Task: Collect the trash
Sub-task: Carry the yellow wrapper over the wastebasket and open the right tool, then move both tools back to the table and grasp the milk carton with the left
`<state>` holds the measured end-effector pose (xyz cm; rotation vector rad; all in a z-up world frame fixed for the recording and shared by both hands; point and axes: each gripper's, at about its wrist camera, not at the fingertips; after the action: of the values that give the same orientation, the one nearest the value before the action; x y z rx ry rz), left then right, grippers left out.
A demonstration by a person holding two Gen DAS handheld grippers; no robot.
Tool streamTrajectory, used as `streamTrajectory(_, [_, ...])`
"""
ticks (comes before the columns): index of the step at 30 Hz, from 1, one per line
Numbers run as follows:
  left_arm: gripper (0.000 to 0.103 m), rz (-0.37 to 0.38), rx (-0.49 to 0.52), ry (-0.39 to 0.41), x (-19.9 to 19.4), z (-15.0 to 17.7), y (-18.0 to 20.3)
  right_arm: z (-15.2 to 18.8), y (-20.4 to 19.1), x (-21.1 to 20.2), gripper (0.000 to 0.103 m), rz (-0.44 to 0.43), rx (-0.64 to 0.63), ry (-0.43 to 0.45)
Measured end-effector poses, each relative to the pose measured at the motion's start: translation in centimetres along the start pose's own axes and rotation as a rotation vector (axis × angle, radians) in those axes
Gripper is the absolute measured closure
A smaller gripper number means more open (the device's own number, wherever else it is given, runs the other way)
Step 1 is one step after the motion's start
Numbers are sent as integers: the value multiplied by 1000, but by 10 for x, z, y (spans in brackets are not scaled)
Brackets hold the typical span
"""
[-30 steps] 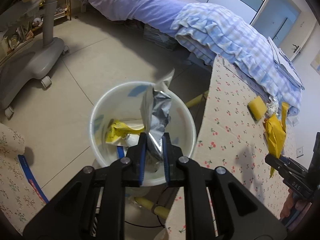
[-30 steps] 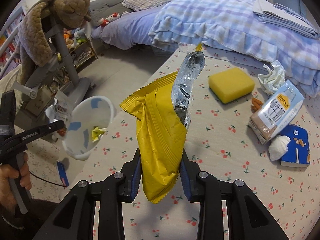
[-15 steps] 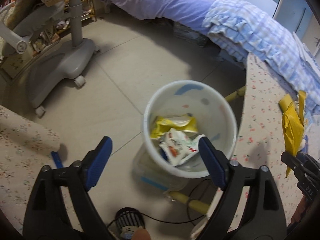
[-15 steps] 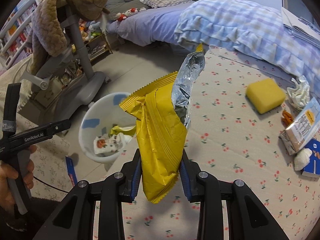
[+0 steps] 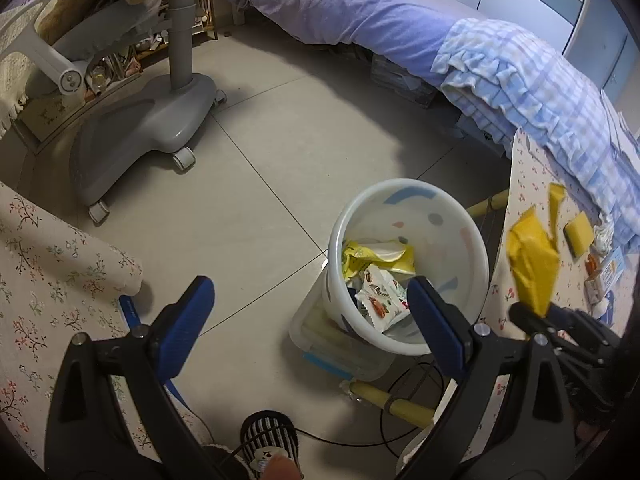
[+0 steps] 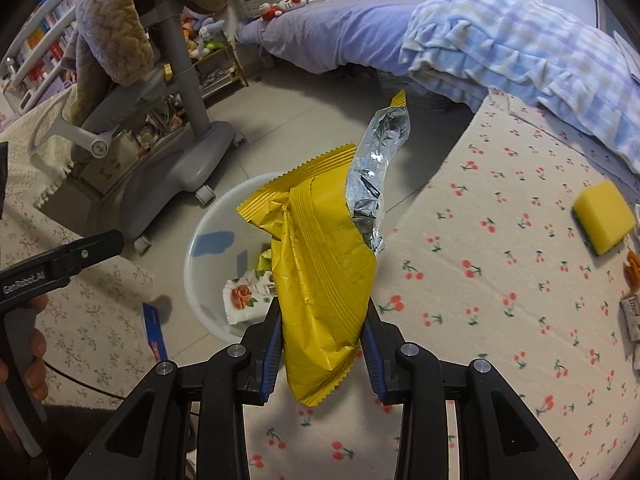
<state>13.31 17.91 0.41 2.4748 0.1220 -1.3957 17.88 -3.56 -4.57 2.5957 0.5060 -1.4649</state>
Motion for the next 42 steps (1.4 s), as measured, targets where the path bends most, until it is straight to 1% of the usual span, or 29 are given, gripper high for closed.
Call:
streamTrajectory(9, [6, 13, -20, -5, 0, -1, -4, -9, -18, 7, 63, 4, -25, 17])
streamTrajectory(11, [6, 13, -20, -5, 0, -1, -4, -10, -19, 7, 52, 1, -27, 24])
streamTrajectory(12, [6, 13, -20, -5, 0, -1, -5, -11, -19, 6, 35, -3, -24, 28])
streamTrajectory(13, [6, 13, -20, -5, 0, -1, -5, -12, -17, 5, 20, -11, -14, 34])
streamTrajectory(14, [6, 13, -21, -4, 0, -1, -5, -12, -17, 4, 18, -14, -7, 39])
streamTrajectory(16, [6, 15, -22, 0, -1, -2, -5, -13, -13, 0, 18, -19, 9, 53])
streamTrajectory(23, [6, 24, -22, -2, 0, -2, -2, -9, 0, -9, 18, 31, 16, 45])
streamTrajectory(26, [6, 29, -15, 9, -1, -2, 4, -3, 13, -18, 18, 66, 27, 35])
streamTrajectory(29, [6, 35, 1, 6, 1, 0, 14, 5, 32, -34, 18, 111, 37, 43])
streamTrajectory(33, [6, 65, 21, -1, 2, 4, 32, 18, 70, -55, 18, 180, 82, 62])
streamTrajectory(38, [6, 91, 65, 3, 6, 10, 65, 38, 129, -78, 18, 211, 202, 76])
streamTrajectory(42, [6, 127, 113, 6, 11, 17, 101, 52, 173, -97, 18, 243, 272, 91])
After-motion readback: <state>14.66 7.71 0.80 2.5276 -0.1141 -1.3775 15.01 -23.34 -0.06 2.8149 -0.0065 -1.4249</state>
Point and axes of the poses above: each gripper's, at about its wrist camera, not at the fingertips, and x roughly the way its jaws point, y to its right, z to its underside, and after that the axes turned 10 degrees about z, right-handed
